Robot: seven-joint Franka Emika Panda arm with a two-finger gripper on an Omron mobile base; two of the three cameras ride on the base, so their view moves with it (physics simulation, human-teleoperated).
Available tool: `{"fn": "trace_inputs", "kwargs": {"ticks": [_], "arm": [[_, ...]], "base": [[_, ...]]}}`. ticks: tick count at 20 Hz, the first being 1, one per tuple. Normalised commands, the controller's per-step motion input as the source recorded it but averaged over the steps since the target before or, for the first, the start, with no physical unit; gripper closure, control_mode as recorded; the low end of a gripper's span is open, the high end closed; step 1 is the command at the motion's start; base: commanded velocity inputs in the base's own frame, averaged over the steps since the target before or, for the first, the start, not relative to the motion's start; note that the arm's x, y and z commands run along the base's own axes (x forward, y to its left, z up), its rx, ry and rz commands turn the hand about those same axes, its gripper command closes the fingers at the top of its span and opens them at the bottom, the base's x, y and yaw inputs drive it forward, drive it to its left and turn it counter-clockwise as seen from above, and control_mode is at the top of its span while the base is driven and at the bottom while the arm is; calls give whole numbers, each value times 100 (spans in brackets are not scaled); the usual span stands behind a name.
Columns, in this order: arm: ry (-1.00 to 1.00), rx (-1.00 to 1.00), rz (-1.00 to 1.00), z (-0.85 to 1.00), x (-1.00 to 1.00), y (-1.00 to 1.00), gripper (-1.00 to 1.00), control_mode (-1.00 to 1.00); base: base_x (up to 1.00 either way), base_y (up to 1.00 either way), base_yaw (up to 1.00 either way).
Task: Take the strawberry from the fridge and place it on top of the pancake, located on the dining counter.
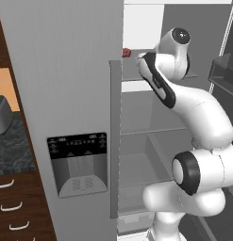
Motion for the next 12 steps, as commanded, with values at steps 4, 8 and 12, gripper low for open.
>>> {"fn": "trace_inputs", "kwargs": {"ticks": [4, 8, 12], "arm": [[0, -2, 6, -11, 73, 0, -100, -100], [12, -5, 4, -22, 48, 5, -100, -100], [13, 0, 0, -4, 1, 7, -100, -100]], "base": [[0, 0, 0], [0, 0, 0], [0, 0, 0]]}}
